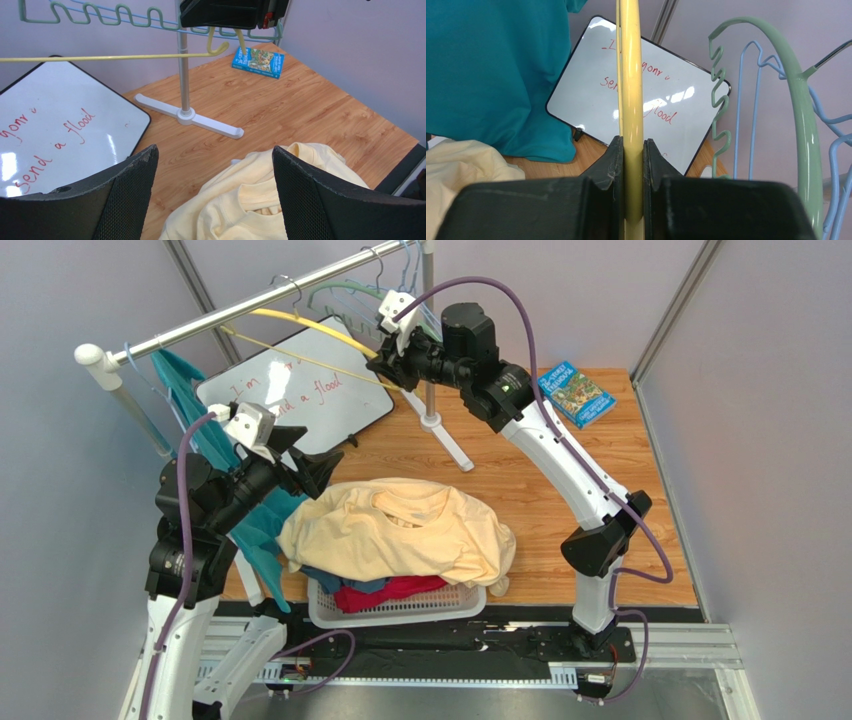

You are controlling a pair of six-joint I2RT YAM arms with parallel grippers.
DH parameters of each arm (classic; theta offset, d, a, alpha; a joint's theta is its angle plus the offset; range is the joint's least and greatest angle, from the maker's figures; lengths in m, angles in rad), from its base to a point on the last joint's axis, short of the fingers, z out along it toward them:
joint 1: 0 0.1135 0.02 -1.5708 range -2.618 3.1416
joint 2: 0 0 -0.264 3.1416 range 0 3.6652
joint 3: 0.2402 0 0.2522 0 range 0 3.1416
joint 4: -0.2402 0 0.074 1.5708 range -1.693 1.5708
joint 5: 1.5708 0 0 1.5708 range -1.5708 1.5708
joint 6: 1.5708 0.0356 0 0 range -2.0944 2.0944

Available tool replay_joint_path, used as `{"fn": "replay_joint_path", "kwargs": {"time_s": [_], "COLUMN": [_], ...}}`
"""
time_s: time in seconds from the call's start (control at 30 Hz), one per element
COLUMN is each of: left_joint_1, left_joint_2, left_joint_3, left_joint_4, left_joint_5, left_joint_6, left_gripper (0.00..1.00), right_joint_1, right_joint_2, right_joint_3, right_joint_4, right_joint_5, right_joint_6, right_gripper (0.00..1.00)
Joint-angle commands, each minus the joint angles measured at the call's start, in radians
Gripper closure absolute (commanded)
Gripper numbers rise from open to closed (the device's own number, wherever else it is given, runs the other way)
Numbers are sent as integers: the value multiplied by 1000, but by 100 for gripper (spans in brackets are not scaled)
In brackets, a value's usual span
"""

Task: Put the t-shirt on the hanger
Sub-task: Pick up the hanger from the clothesline.

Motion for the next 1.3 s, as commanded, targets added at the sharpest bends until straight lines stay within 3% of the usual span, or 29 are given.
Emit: {"fn": "replay_joint_path", "kwargs": {"time_s": [0.0,0.3,0.57,0.7,0.8,0.9,1.1,1.27], "left_joint_1": [4,4,4,4,4,4,6,4], "left_joint_2": [-1,12,43,38,46,46,8,14], "left_joint_3": [-5,-2,-11,-7,41,75,41,55], "left_joint_4": [5,-9,-26,-28,-63,-83,-77,-220], "left_joint_5": [-17,-11,80,101,192,271,365,446], "left_joint_6": [13,26,53,81,119,177,312,615], "left_gripper": [12,10,4,4,4,1,5,8], "right_joint_1": [-5,-15,-46,-75,-107,-107,-109,-103], "right_joint_2": [-23,-128,-276,-360,-460,-573,-819,-892], "right_joint_3": [81,-26,-202,-273,-351,-425,-632,-666], "right_joint_4": [132,51,-3,-104,-243,-406,-512,-610], "right_joint_5": [-3,-31,-46,-75,-118,-153,-170,-225], "right_joint_6": [70,21,-42,-65,-103,-163,-110,-102], "right_gripper": [100,100,100,100,100,100,100,100]}}
